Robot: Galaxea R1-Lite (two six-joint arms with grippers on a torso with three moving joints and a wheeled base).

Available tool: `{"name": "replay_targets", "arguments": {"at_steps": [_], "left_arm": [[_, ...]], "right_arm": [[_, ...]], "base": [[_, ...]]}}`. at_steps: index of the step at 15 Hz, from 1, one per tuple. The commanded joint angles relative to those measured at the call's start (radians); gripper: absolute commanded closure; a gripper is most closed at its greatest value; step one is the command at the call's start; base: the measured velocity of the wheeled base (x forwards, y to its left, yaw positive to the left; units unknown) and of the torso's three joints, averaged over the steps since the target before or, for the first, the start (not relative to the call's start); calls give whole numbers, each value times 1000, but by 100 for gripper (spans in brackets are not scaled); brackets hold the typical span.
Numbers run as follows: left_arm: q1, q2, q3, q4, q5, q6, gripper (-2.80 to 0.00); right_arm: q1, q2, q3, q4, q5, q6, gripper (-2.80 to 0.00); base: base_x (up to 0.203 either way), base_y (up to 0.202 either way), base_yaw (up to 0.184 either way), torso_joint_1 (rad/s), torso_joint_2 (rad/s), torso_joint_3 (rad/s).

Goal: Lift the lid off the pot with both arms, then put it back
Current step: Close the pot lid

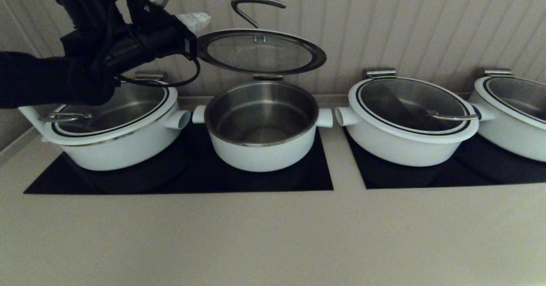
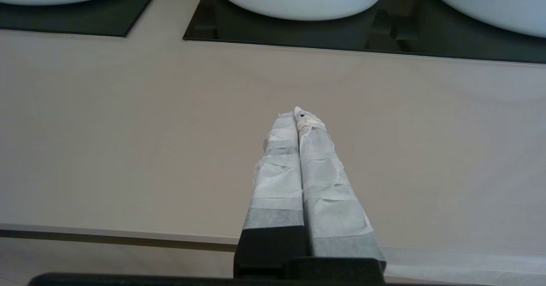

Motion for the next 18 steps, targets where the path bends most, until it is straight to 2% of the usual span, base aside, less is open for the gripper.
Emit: {"name": "replay_targets", "arguments": {"at_steps": [1, 14, 18], "left_arm": [[1, 12, 0, 0, -2, 13, 0], [-1, -13, 15, -5, -2, 14, 0], [-1, -49, 77, -12, -2, 16, 0]], "right_arm": [[0, 0, 0, 0, 0, -1, 0], [0, 1, 0, 0, 0, -1, 0], [0, 2, 0, 0, 0, -1, 0]], "base": [[0, 0, 0, 0, 0, 0], [0, 0, 0, 0, 0, 0], [0, 0, 0, 0, 0, 0]]}}
